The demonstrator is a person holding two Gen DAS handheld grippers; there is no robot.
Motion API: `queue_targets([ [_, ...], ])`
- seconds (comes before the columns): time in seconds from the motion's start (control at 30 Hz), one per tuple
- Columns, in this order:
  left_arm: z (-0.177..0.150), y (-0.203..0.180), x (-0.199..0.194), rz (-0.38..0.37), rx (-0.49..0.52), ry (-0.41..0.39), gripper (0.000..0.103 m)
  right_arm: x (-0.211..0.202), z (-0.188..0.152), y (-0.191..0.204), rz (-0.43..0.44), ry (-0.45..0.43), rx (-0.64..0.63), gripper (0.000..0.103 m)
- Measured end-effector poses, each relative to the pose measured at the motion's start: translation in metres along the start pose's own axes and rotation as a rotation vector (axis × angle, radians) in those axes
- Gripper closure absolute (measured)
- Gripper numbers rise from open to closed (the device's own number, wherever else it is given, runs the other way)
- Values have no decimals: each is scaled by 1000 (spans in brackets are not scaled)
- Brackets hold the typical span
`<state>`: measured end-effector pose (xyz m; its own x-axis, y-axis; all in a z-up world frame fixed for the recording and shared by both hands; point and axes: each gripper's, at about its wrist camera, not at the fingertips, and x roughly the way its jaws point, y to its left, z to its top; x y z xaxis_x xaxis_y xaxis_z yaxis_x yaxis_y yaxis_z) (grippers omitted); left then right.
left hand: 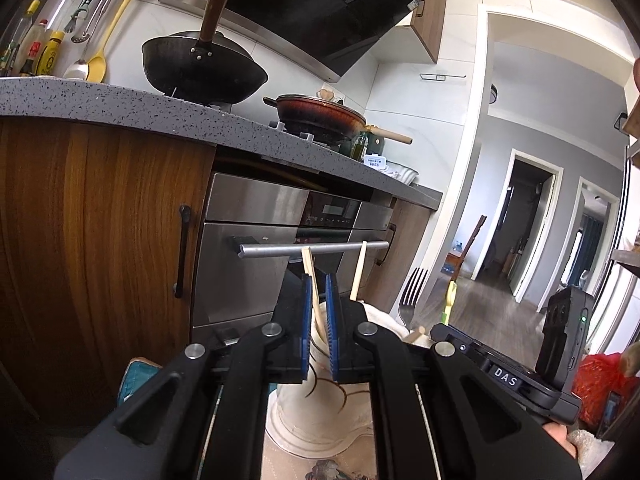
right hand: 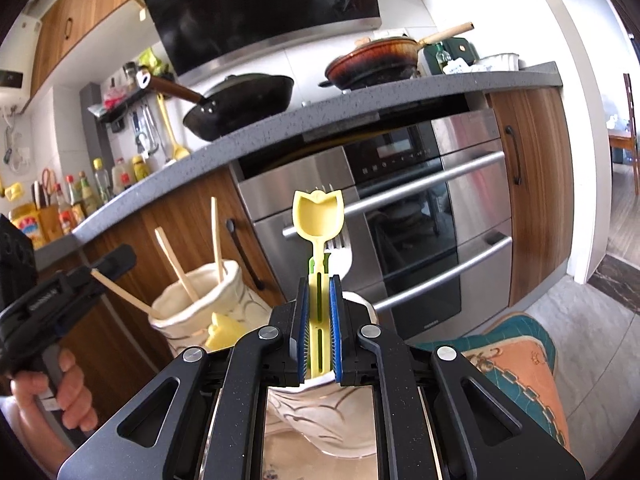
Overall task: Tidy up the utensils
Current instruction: 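Lower chopstick into tall cup with left tool while right tool lowers yellow utensil into short cup, then open both tools and pull them back over the placemat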
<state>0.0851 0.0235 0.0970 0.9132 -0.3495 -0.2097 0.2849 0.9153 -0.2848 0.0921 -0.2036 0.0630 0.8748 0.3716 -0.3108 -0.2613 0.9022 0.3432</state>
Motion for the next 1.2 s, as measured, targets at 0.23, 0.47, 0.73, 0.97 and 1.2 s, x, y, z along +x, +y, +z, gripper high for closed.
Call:
queue_targets([
  [0.23, -10, -1, -15, 66, 41, 22, 95, -4, -5, 2, 1, 25, 8, 69],
  [0.47, -22, 15, -35, 139, -16, 42, 61, -24, -6, 10, -2, 6, -1, 37],
  [0.73, -31, 17, -53, 217, -18, 64, 17, -57, -6, 14, 38, -27, 17, 7],
  [0.97, -48, -3, -70, 245, 51, 90, 6, -74, -22, 24, 41, -2, -29, 5],
  [1.2, -78, -8, -81, 266, 45, 182, 6, -77, -41, 33, 22, 68, -78, 5],
])
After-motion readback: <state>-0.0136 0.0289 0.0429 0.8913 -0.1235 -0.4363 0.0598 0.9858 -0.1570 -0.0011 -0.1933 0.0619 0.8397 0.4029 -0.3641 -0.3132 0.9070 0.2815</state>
